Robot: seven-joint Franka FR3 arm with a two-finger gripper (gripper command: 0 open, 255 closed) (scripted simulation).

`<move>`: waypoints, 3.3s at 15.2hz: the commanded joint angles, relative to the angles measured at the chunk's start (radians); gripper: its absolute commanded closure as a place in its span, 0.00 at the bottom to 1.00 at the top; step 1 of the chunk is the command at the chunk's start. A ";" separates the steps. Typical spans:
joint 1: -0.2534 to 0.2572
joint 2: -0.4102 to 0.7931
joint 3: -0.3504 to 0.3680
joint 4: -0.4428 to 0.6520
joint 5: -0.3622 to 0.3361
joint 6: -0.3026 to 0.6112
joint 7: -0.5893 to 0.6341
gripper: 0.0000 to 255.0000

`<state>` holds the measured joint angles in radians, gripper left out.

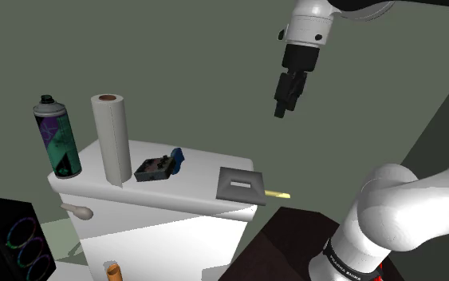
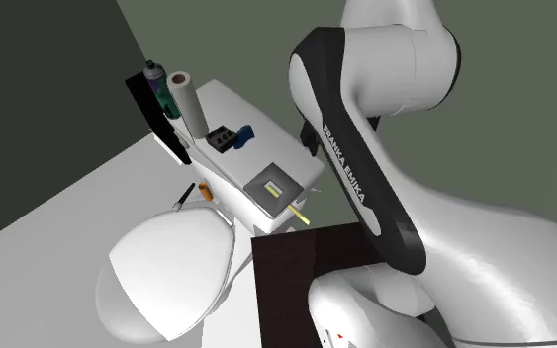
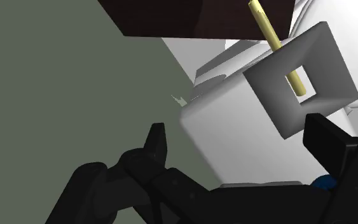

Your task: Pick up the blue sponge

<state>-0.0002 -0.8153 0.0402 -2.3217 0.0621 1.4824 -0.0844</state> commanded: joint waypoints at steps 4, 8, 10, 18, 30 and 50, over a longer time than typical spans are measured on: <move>-0.025 0.021 0.101 -0.011 0.059 0.040 0.187 0.00; -0.065 0.086 0.235 0.007 0.124 0.102 0.433 0.00; -0.089 0.133 0.301 0.029 0.147 0.134 0.556 0.00; -0.223 0.406 0.561 0.193 0.137 0.256 1.062 0.00; -0.312 0.818 0.757 0.404 -0.104 0.360 1.625 0.00; -0.313 0.814 0.756 0.419 -0.101 0.341 1.622 1.00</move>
<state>-0.3126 0.0001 0.7969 -1.9140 -0.0405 1.8368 1.5395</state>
